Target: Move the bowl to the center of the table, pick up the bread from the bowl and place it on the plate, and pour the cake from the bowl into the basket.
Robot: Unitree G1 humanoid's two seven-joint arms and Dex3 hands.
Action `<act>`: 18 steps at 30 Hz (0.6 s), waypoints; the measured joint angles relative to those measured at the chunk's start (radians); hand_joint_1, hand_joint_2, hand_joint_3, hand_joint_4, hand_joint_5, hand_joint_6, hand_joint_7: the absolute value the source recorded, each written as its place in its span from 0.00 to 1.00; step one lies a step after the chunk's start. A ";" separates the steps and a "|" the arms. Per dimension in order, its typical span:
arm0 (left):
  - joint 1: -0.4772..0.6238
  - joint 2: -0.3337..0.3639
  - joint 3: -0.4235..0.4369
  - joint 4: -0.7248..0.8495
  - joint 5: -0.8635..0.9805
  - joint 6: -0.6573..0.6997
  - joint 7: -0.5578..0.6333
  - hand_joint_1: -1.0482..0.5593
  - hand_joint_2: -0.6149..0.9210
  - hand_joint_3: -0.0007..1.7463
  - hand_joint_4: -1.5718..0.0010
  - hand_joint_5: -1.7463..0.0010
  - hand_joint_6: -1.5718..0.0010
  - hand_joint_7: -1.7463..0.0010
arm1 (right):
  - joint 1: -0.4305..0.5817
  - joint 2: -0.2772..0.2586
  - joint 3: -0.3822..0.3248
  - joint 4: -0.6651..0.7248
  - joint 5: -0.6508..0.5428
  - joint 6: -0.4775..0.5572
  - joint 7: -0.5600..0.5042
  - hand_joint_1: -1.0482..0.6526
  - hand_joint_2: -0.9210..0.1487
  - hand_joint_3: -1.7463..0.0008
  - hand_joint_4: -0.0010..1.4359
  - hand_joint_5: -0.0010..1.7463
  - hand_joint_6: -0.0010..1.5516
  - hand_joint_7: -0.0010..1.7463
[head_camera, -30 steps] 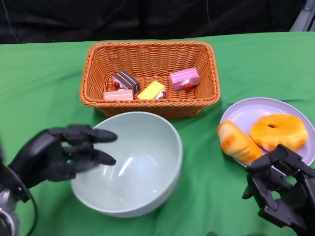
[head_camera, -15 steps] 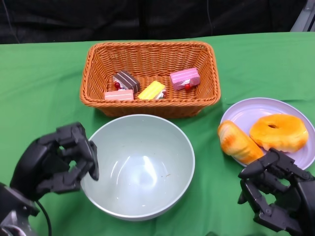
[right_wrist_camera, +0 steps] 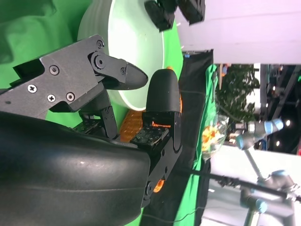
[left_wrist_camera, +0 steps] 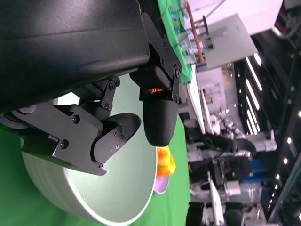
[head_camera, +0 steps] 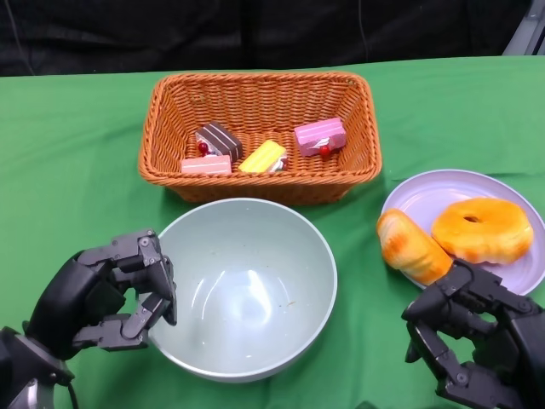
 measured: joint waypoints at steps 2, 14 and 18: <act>0.000 0.002 0.001 0.000 0.026 -0.003 0.022 0.63 0.86 0.58 0.57 0.00 0.59 0.13 | 0.004 -0.003 0.001 -0.004 0.000 0.004 -0.004 0.49 0.25 0.56 0.49 0.91 0.43 0.75; 0.000 0.037 0.021 0.000 0.162 -0.018 0.117 0.61 0.80 0.63 0.53 0.01 0.55 0.16 | 0.041 -0.025 0.034 -0.128 -0.027 0.076 -0.019 0.45 0.27 0.56 0.50 0.88 0.44 0.72; 0.000 0.043 0.039 0.001 0.214 -0.025 0.145 0.61 0.80 0.63 0.53 0.02 0.55 0.16 | 0.053 -0.033 0.036 -0.142 -0.026 0.086 -0.019 0.44 0.27 0.57 0.51 0.89 0.45 0.73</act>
